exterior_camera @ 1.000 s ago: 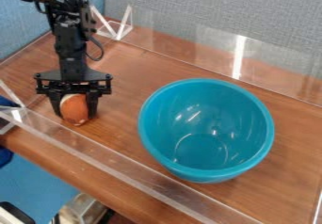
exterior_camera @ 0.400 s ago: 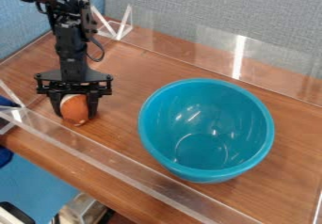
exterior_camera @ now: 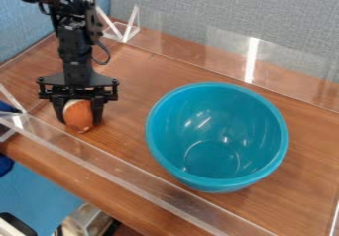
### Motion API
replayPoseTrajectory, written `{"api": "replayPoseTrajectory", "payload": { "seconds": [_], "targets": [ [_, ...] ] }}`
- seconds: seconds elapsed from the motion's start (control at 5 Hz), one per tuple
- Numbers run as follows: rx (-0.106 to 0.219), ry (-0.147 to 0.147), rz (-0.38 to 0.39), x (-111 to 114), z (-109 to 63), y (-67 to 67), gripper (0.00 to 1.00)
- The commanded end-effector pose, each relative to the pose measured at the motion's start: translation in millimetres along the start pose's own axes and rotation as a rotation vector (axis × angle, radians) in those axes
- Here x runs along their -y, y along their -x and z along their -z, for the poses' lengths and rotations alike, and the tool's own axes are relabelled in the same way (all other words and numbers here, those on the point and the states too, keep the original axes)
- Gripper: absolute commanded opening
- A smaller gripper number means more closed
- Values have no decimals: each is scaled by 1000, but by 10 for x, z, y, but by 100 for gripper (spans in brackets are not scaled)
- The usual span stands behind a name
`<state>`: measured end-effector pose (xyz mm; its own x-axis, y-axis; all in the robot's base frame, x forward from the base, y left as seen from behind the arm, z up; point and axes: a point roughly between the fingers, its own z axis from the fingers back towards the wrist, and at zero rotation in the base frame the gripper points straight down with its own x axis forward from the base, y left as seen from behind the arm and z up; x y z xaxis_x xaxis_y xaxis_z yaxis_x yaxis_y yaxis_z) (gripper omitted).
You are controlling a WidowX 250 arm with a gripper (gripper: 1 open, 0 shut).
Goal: Put the mushroom in the blue bowl
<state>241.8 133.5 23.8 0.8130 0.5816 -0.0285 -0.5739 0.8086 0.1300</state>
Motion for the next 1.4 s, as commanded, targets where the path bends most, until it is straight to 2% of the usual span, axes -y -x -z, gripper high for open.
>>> {"api": "replayPoseTrajectory", "payload": {
  "seconds": [0.0, 1.2],
  "targets": [
    [50, 4, 9, 12, -150, -32, 0],
    [52, -9, 20, 14, -170, 5, 0]
  ]
}}
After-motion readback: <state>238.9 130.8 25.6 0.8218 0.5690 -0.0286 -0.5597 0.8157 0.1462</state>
